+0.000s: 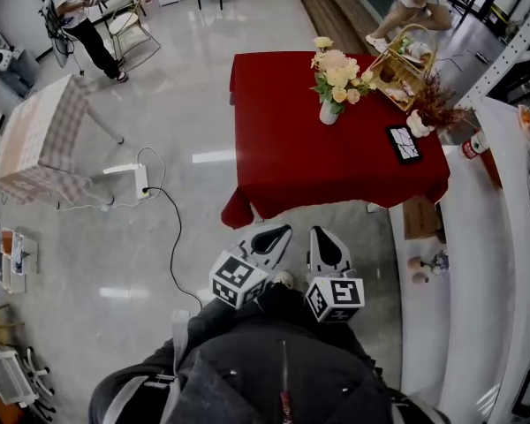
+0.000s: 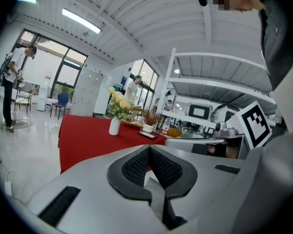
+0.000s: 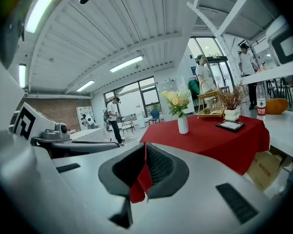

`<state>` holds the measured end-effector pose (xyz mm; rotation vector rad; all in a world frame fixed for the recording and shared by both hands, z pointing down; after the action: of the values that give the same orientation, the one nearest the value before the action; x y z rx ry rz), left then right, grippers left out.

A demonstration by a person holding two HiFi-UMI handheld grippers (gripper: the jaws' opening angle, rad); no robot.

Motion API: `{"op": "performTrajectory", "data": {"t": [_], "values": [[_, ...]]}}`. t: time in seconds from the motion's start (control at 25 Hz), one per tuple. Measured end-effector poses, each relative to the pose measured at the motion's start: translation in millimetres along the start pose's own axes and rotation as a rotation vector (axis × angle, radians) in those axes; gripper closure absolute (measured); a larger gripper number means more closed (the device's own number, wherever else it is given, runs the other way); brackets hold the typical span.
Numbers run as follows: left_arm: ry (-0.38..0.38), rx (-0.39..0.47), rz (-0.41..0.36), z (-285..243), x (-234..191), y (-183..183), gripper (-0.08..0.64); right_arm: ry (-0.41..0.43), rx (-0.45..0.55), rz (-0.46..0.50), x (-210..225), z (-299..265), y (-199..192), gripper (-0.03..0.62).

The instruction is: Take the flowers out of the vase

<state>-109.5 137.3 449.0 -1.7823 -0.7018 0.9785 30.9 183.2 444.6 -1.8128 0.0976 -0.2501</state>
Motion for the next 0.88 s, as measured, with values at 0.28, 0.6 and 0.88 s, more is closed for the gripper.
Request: {"op": "performTrajectory", "data": {"t": [0.28, 0.6, 0.88], "values": [[0.019, 0.012, 0.006, -43, -12, 9, 0.561, 0.029, 0.006, 0.009, 39, -25, 7, 0.58], [0.043, 0.022, 0.025, -66, -9, 11, 0.561, 0.027, 0.002, -0.003, 66, -37, 7, 0.58], [0.066, 0.001, 0.071, -71, -17, 12, 0.561, 0.027, 0.0, -0.032, 74, -46, 8, 0.58]]}}
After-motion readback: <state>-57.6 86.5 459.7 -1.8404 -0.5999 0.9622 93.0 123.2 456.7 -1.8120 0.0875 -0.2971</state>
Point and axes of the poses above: the fingertips, and each gripper's own axes: z backward along the fingers, x to its right, y out of its top, the point moved 8 cm from there along z, backward along the fingers, and after that the axes turned 5 degrees about z, right-handed, at the moved point
